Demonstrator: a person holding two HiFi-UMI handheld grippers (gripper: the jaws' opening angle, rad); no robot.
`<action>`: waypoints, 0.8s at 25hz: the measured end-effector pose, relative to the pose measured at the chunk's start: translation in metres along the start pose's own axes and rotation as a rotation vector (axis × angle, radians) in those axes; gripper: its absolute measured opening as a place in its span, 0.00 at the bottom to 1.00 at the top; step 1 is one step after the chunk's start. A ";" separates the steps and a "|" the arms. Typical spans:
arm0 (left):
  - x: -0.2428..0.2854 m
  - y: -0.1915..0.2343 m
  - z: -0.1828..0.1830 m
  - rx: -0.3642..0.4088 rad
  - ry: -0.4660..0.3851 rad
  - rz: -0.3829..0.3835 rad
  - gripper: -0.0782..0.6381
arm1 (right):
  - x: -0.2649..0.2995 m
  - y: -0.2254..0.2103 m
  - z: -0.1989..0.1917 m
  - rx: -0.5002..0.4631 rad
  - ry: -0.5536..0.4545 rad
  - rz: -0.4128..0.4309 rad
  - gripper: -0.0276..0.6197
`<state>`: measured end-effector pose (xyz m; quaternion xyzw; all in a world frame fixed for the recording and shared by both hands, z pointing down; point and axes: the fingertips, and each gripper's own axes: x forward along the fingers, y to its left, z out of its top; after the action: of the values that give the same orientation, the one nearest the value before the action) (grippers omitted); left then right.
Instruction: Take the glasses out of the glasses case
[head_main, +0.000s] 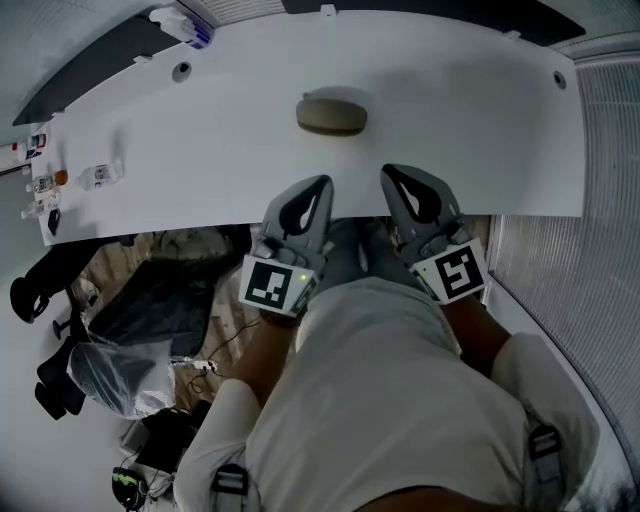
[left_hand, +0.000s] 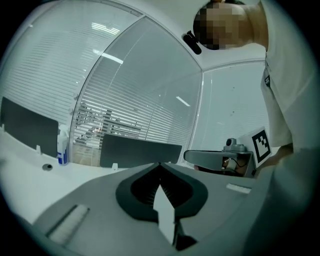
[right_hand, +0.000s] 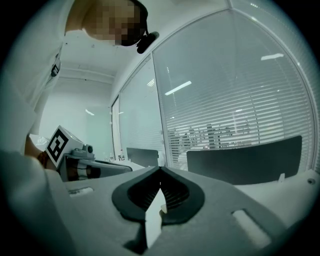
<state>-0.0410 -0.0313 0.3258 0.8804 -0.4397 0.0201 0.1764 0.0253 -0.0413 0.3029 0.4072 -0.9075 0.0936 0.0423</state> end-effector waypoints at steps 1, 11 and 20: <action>0.002 0.005 -0.005 -0.003 0.007 0.004 0.11 | 0.004 -0.001 -0.007 0.001 0.010 -0.002 0.05; 0.026 0.036 -0.044 0.020 0.051 -0.005 0.11 | 0.041 -0.011 -0.044 -0.072 0.032 -0.007 0.05; 0.052 0.072 -0.090 0.029 0.090 0.016 0.11 | 0.076 -0.014 -0.100 -0.150 0.080 0.074 0.05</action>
<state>-0.0546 -0.0810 0.4412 0.8777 -0.4379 0.0673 0.1829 -0.0145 -0.0859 0.4144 0.3652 -0.9239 0.0429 0.1054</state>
